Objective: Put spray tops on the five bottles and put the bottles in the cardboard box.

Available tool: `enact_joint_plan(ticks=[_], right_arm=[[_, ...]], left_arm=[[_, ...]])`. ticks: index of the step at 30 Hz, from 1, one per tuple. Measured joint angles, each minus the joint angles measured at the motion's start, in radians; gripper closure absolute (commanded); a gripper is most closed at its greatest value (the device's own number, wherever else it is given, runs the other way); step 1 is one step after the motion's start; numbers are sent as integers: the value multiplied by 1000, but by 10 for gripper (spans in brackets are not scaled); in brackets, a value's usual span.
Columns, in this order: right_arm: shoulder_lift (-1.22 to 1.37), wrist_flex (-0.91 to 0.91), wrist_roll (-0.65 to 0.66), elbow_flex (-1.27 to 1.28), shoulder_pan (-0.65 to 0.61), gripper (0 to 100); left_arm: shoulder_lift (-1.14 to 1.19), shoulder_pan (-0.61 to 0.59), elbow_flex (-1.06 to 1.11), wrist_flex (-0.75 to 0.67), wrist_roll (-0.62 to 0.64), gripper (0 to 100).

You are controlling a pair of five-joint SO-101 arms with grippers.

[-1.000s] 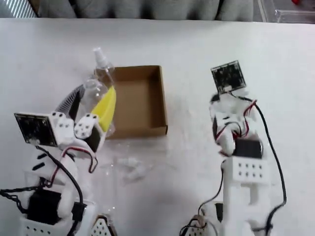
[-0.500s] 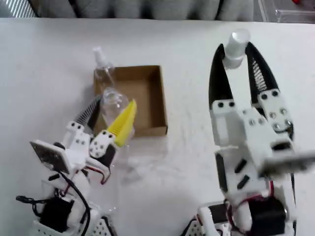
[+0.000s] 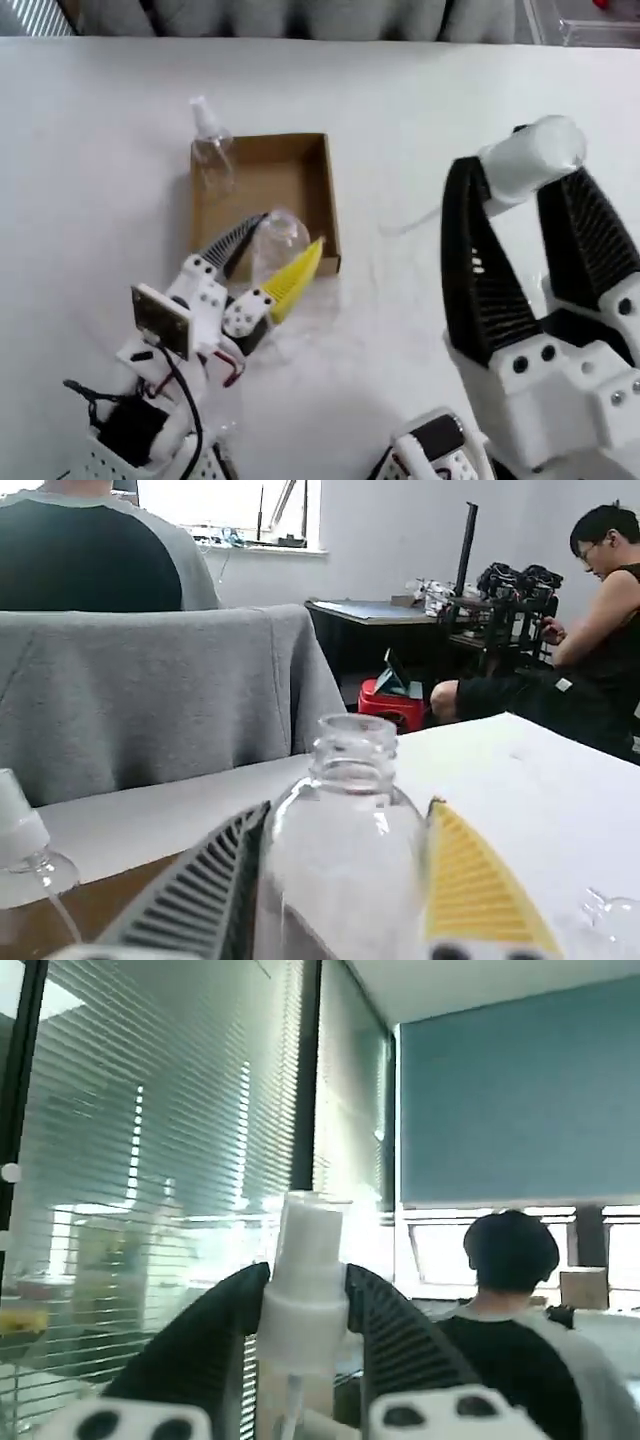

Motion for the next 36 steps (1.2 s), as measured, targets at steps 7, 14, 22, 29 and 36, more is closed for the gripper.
enact_joint_plan(ticks=[7,14,22,29,36], right_arm=[[3,55,-17,9,-48,984],[-52,57,-17,173,-46,984],[-281,-12,-17,479,-38,984],[-287,-64,-17,583,-18,984],[-226,-147,-17,606,-17,984]], left_arm=[[-2,6,38,0,0,937],[-2,57,104,0,-9,937],[-2,69,112,0,-9,937],[-2,69,160,0,-9,937],[-2,91,160,0,-9,937]])
